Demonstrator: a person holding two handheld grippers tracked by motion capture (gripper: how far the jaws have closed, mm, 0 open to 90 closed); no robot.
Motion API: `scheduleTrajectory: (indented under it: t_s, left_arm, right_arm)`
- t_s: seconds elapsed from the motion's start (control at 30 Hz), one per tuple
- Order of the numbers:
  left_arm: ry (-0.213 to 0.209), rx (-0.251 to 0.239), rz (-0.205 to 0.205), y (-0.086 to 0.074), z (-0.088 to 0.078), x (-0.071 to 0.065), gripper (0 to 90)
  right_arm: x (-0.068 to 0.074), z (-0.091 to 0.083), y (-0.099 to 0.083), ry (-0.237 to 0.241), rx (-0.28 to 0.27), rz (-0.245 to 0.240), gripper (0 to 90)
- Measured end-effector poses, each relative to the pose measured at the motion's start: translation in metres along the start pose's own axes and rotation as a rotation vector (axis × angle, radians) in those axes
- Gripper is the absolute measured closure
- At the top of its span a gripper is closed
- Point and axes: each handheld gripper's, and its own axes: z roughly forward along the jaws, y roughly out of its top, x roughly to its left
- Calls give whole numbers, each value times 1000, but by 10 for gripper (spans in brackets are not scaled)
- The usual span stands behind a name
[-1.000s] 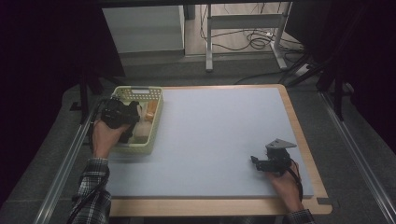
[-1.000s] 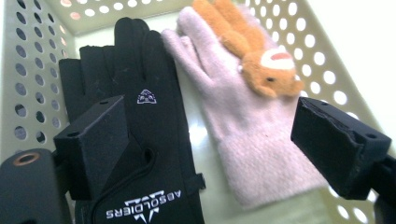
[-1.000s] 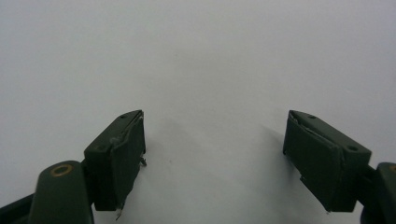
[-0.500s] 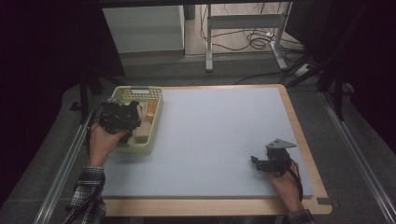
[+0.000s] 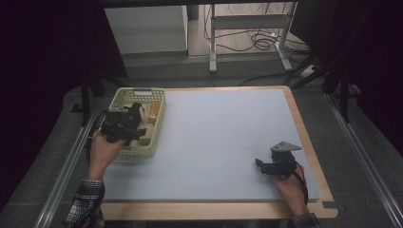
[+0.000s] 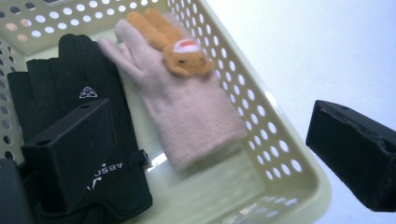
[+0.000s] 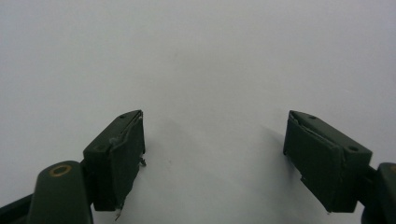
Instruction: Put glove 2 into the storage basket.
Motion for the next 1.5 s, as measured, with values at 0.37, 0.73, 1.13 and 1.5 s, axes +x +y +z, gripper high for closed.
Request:
scheduleTrajectory:
  t_s: [0.37, 0.73, 1.13, 1.5]
  left_arm:
    - [-22, -39, 45, -8, -7, -17, 18]
    - [-57, -64, 84, -16, -6, -38, 18]
    - [-116, -92, 126, -18, 2, -66, 19]
    - [-167, -101, 160, -27, 17, -95, 19]
  right_arm:
    - [0, 0, 0, -1, -1, -2, 202]
    - [0, 0, 0, -1, -1, -3, 202]
    - [0, 0, 0, -2, -2, -4, 202]
    - [0, 0, 0, -1, -2, -4, 202]
